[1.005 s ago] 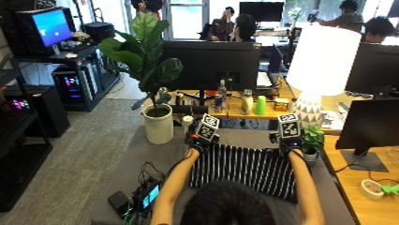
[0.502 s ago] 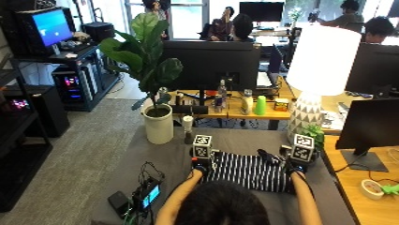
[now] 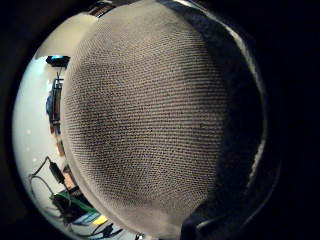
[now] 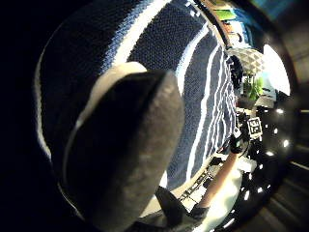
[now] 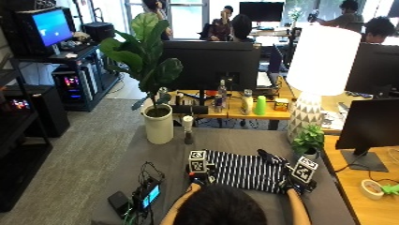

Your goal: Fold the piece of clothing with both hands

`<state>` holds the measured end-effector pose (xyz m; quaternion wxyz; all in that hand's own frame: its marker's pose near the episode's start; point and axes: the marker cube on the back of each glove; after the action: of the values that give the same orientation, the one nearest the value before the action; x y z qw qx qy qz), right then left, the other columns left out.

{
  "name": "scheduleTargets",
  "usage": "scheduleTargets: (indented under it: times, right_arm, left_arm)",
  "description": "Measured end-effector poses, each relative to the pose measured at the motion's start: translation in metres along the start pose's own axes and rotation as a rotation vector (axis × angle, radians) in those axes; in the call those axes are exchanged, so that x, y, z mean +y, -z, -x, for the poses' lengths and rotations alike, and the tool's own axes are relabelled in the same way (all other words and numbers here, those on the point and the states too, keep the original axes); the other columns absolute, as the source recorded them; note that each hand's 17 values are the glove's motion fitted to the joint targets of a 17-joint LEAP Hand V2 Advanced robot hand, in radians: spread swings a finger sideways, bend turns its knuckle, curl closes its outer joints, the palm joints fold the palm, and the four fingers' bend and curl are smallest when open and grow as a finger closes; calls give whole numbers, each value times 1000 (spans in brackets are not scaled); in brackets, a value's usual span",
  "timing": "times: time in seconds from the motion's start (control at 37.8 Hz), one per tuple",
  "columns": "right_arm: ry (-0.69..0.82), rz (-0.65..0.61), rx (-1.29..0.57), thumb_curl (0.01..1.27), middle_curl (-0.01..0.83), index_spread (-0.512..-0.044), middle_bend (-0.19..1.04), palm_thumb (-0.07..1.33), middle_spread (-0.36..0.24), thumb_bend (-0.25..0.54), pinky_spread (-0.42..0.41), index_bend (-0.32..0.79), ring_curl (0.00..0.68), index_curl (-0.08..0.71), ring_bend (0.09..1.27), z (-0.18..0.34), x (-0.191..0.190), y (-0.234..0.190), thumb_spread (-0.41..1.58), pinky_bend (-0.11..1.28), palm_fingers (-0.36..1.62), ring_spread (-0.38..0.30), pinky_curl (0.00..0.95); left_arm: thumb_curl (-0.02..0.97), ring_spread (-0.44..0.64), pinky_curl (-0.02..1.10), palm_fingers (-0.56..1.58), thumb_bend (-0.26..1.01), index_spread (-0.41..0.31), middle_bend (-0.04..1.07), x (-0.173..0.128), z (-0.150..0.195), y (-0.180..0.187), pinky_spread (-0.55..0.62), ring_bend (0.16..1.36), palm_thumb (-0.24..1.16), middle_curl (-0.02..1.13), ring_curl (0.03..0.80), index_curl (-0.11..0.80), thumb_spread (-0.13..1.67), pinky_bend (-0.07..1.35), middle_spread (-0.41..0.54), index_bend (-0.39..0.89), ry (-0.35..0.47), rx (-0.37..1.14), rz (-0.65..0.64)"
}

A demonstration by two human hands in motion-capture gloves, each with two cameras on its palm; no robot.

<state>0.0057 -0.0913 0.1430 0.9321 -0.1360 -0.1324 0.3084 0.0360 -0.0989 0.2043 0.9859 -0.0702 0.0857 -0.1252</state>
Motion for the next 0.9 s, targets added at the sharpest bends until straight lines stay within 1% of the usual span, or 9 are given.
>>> scheduleTargets:
  times: [0.13, 0.16, 0.19, 0.24, 0.42, 0.5, 0.58, 0.74, 0.9]
  right_arm:
    - [-36, -172, -29, 427, 418, -235, 238, 656, 12, -3, 89, 26, 399, 128, 505, 10, -76, -7, 1116, 774, 489, -2, 417]
    - [-28, -199, -37, 434, 420, -234, 244, 701, 2, 18, 3, -12, 418, 113, 573, 13, -87, -7, 1118, 832, 636, -41, 433]
    - [-21, -219, -44, 427, 413, -236, 245, 675, 5, -4, 47, 14, 382, 108, 525, 16, -89, -6, 1117, 777, 533, -25, 394]
    - [-19, -245, -60, 450, 431, -223, 287, 797, -13, 57, -91, 9, 416, 100, 636, 21, -76, 0, 1120, 858, 853, -88, 422]
    - [-6, -174, -115, 491, 461, -200, 332, 962, -63, 94, -193, 58, 456, 114, 737, 36, -10, 30, 1039, 867, 1115, -171, 440]
    - [17, -77, -137, 511, 475, -193, 352, 986, -79, 74, -214, 77, 473, 130, 734, 52, -41, 43, 961, 870, 1133, -186, 457]
    - [68, -208, -131, 530, 483, -188, 358, 994, -87, 45, -224, 80, 479, 141, 725, 84, -64, 74, 877, 876, 1128, -197, 467]
    - [206, -355, -14, 568, 493, -184, 363, 1023, -97, 3, -237, 80, 481, 154, 714, 178, -13, 104, 742, 874, 1129, -213, 473]
    - [382, -352, 87, 603, 500, -183, 357, 1032, -102, -25, -244, 76, 480, 162, 703, 282, 70, 74, 623, 873, 1120, -221, 477]
  left_arm:
    - [154, 248, 338, 43, -26, -78, 169, 8, 0, 5, 361, 477, 26, 289, 358, 369, 1158, 294, 100, 172, 20, -10, 127]
    - [156, 257, 335, 46, -24, -78, 168, 7, 0, 7, 371, 477, 25, 287, 353, 368, 1156, 295, 103, 171, 18, -12, 135]
    - [159, 265, 331, 45, -23, -77, 169, 6, 0, 10, 380, 478, 23, 286, 350, 368, 1152, 290, 106, 172, 16, -14, 131]
    - [164, 265, 334, 100, -12, -77, 166, 3, 2, 17, 379, 485, 33, 283, 347, 370, 1162, 310, 110, 180, 13, -19, 108]
    - [176, 283, 341, 123, -9, -62, 146, -1, 18, 56, 373, 509, 50, 274, 340, 364, 1191, 341, 134, 168, 47, -2, 27]
    - [179, 303, 347, 110, -6, -57, 148, 3, 28, 81, 373, 511, 59, 272, 339, 364, 1209, 353, 148, 170, 61, 30, 15]
    - [183, 314, 351, 110, -3, -50, 145, 0, 43, 113, 368, 514, 72, 265, 335, 365, 1232, 366, 157, 174, 95, 28, -93]
    - [187, 327, 351, 127, 1, -41, 155, 3, 66, 154, 351, 510, 99, 257, 325, 369, 1276, 376, 175, 180, 126, 43, -189]
    - [188, 333, 350, 138, 1, -34, 161, 11, 88, 188, 339, 515, 121, 256, 320, 372, 1317, 372, 183, 178, 179, 62, -317]
